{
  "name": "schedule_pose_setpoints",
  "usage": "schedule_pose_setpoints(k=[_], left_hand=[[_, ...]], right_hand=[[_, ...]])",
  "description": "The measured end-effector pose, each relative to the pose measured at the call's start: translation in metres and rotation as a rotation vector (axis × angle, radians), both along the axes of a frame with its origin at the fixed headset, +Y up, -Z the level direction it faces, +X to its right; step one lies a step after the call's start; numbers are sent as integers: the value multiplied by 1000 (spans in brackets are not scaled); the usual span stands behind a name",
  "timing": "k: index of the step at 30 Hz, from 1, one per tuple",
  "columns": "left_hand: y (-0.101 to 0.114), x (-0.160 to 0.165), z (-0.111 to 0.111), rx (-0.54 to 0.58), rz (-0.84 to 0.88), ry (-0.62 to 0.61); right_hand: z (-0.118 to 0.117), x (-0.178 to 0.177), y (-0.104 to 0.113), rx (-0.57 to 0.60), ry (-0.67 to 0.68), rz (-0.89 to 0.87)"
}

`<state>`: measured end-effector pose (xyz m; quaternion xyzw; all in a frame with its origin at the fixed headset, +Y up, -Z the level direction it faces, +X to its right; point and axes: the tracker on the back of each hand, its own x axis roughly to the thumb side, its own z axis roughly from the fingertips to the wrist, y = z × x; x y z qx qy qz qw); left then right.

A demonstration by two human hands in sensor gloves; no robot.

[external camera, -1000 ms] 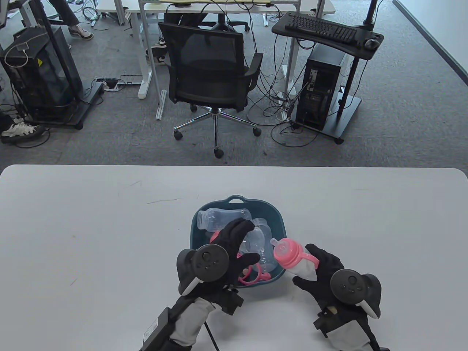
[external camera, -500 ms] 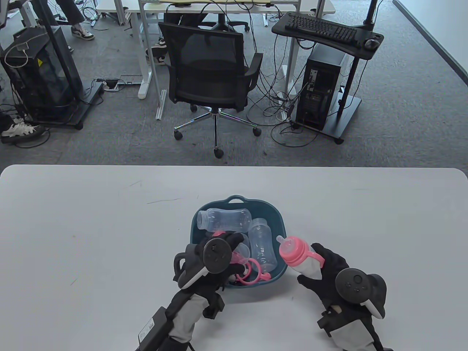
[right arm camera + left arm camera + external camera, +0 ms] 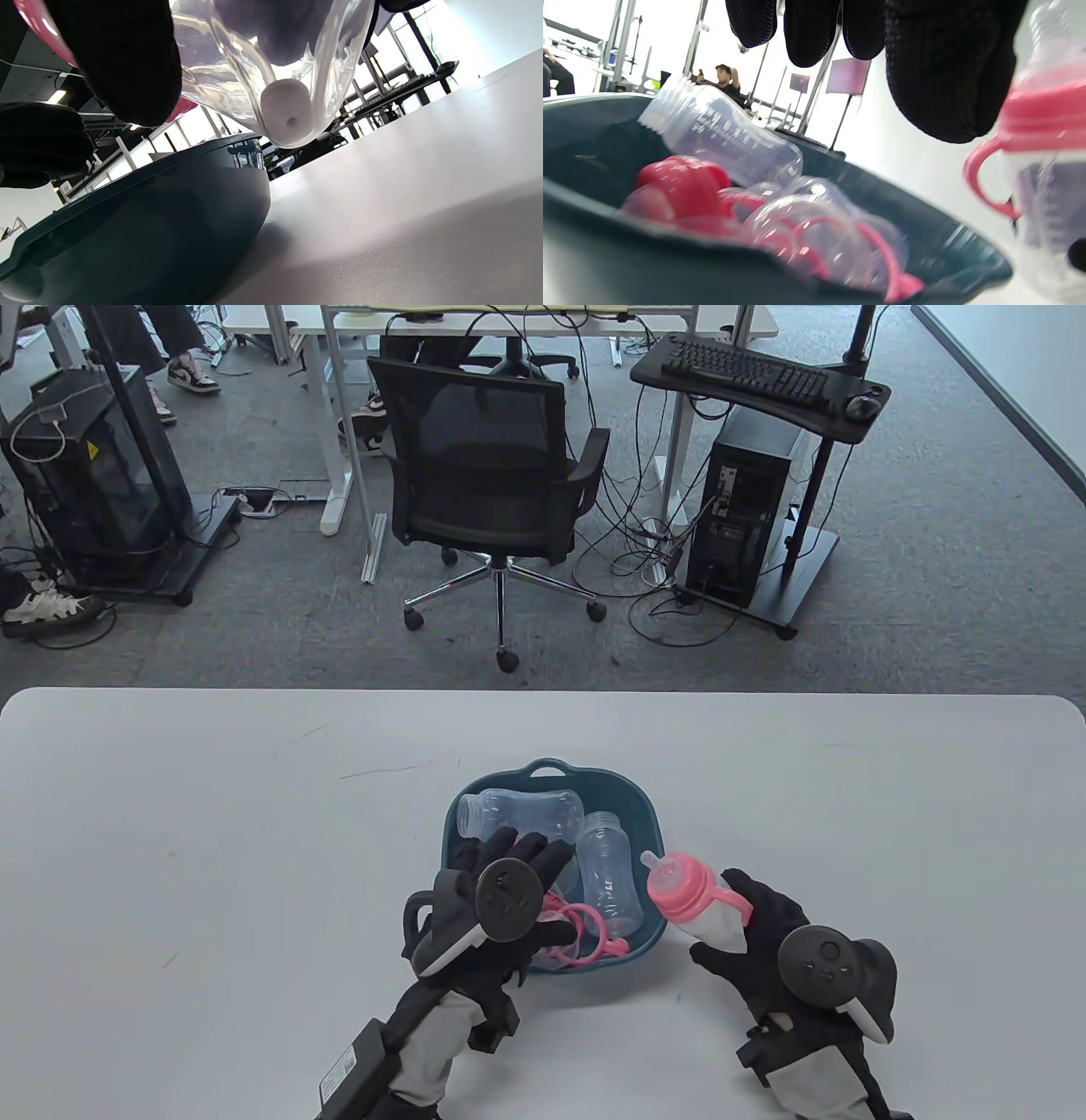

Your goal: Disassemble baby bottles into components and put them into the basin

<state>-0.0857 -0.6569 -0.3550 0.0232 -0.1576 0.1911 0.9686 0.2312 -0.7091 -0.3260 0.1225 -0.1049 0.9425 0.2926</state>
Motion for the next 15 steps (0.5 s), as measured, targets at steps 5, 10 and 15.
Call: schedule_pose_setpoints(k=[5,10,15], left_hand=[[8,2,7,50,85,-12],[3,11,10,53,196,-98],[-9,17,7,-25,248,-140]], right_hand=[[1,-2,1,7,8,-10],[1,-6,0,8,41,-26],[3,-19,0,-9,101,-34]])
